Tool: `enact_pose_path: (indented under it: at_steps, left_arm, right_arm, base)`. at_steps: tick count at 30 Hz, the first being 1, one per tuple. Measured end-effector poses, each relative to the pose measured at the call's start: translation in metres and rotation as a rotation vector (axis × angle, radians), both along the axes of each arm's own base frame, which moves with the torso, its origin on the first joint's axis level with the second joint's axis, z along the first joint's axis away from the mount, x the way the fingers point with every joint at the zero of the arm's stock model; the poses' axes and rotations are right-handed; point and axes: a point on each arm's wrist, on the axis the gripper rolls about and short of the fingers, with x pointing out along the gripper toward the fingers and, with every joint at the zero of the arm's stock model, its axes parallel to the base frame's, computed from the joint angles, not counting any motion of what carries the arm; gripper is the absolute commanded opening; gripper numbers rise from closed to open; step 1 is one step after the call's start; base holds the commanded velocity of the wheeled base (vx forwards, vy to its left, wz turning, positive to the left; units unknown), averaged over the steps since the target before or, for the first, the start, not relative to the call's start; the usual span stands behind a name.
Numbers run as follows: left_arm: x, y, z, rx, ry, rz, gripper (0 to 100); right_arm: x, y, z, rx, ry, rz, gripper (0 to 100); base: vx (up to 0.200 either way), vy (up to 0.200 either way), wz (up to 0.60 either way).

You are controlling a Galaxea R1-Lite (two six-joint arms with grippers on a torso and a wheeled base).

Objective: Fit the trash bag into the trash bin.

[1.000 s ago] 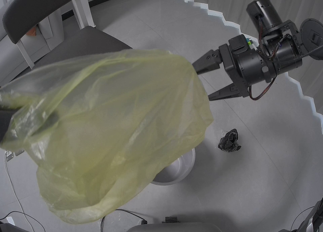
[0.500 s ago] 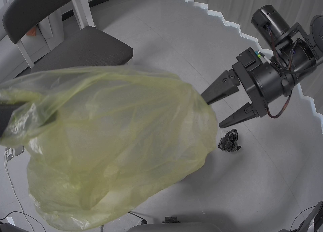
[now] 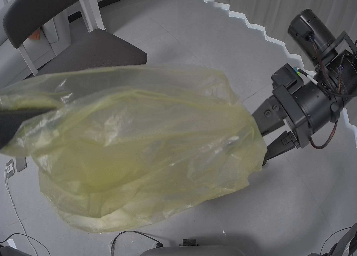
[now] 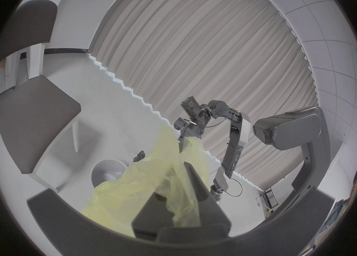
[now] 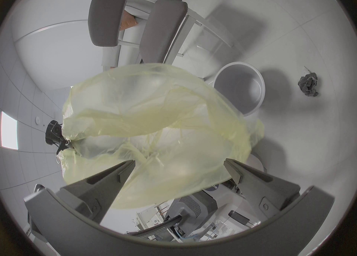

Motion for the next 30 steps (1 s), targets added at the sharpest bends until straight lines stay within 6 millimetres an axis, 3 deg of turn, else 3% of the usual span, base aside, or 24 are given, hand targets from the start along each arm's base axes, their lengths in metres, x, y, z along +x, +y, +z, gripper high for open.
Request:
enact_pose_path:
  at_steps: [8, 30]
  left_arm:
    - [0.001, -0.001, 0.002, -0.027, 0.000, 0.016, 0]
    - [0.004, -0.003, 0.007, -0.063, -0.005, 0.060, 0]
  right_arm:
    - [-0.008, -0.012, 0.003, -0.021, -0.006, 0.010, 100]
    - [-0.016, -0.004, -0.024, -0.057, 0.096, 0.099, 100]
  base:
    - [0.000, 0.000, 0.00]
    - [0.000, 0.000, 0.00]
